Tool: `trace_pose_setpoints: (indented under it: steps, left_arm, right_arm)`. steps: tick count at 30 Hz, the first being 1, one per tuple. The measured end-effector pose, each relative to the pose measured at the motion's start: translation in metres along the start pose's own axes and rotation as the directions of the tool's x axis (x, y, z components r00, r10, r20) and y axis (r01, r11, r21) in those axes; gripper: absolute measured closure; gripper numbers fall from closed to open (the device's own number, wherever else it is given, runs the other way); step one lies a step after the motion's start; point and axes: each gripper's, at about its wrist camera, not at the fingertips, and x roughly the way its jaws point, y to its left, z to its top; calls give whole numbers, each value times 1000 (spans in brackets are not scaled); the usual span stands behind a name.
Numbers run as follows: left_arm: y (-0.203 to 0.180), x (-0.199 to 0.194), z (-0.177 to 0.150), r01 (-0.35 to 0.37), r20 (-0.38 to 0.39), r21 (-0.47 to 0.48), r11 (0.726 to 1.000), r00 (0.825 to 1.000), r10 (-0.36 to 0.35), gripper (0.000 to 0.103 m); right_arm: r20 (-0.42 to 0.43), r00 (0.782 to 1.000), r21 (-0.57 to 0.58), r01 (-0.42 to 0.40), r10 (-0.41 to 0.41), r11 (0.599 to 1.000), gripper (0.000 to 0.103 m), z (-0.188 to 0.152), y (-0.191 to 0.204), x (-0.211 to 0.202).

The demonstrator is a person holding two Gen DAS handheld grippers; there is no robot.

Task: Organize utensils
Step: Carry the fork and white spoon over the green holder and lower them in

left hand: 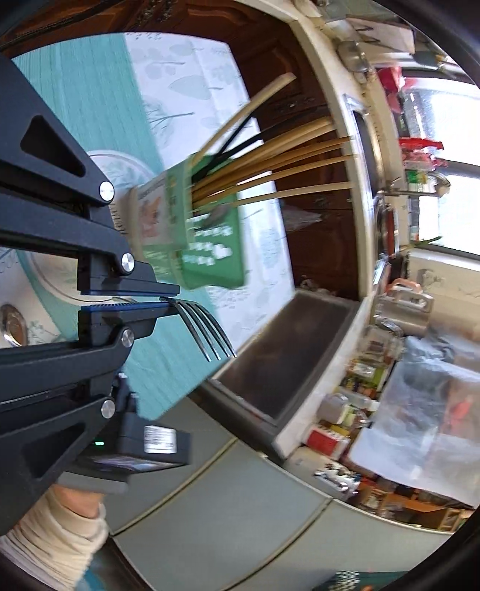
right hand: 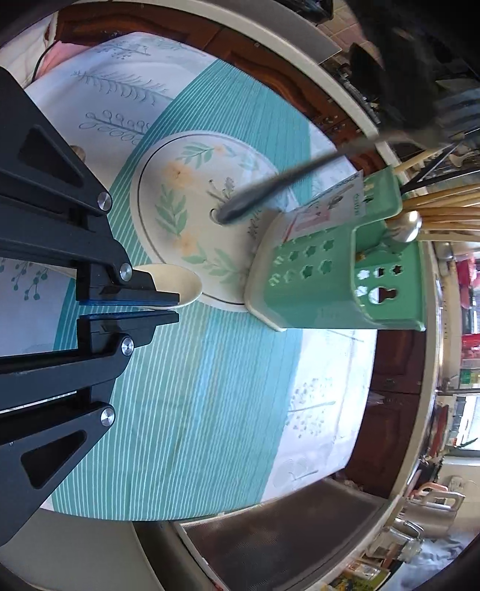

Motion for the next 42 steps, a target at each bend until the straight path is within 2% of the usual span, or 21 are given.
trace_pose_setpoints:
  steps: [5, 9, 13, 18, 22, 28, 34, 37, 42]
  left_arm:
    - [5, -11, 27, -32, 74, -28, 999, 997, 34, 102]
    - [13, -6, 43, -91, 127, -55, 994, 987, 97, 102]
    - [29, 14, 48, -110, 115, -104, 989, 986, 122, 102]
    - [42, 42, 44, -122, 88, -128, 984, 987, 134, 102]
    - [45, 60, 37, -115, 54, -130, 985, 991, 123, 102]
    - [52, 78, 24, -100, -16, -147, 984, 995, 99, 102]
    - [56, 82, 15, -78, -34, -172, 982, 997, 73, 102]
    - [58, 83, 12, -64, -34, -180, 982, 998, 59, 102]
    - [63, 82, 9, -40, -24, -195, 980, 999, 36, 102]
  right_arm:
    - [80, 997, -7, 14, -14, 1000, 101, 2, 5, -19]
    - [146, 989, -4, 22, -21, 1000, 101, 6, 3, -33]
    - [224, 974, 13, 36, -38, 999, 101, 12, 2, -50]
    - [334, 941, 30, 52, -59, 998, 101, 27, 3, -77]
    - [426, 901, 32, 72, -79, 997, 101, 51, 5, -95]
    - [581, 803, 23, 147, -132, 989, 101, 88, 19, -105]
    - [675, 722, 38, 171, -152, 985, 101, 117, 25, -88]
    - [689, 704, 44, 200, -175, 979, 101, 129, 25, -71]
    - [687, 707, 40, 193, -167, 980, 101, 153, 23, -30]
